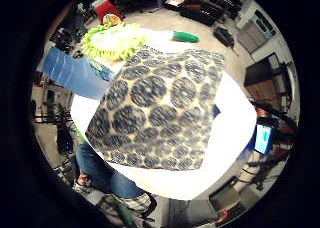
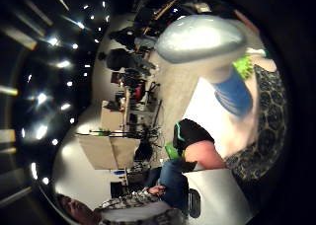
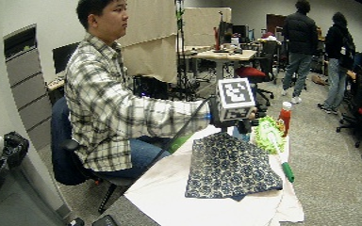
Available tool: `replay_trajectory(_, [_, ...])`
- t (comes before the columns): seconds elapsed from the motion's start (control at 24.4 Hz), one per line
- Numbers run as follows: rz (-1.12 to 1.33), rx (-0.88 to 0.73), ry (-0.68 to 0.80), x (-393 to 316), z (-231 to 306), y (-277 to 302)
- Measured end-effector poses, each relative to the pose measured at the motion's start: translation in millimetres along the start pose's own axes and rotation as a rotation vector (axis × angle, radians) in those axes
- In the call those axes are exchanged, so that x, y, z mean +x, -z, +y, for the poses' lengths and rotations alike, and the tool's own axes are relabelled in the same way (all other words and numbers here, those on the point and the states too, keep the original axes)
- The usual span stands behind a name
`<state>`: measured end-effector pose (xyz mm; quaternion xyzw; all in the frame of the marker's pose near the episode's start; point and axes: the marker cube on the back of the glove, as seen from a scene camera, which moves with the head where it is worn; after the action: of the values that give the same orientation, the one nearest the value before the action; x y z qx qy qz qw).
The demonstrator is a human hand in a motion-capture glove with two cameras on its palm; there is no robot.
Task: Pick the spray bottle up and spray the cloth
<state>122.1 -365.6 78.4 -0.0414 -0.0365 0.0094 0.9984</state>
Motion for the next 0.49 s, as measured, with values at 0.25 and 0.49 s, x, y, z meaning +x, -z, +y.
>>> replay_trajectory(0.25, [0.204, -0.031, -0.010, 7.5, 66.7, 38.2])
replay_trajectory(0.49, [0.249, 0.001, 0.043, 7.4, 164.3, 70.9])
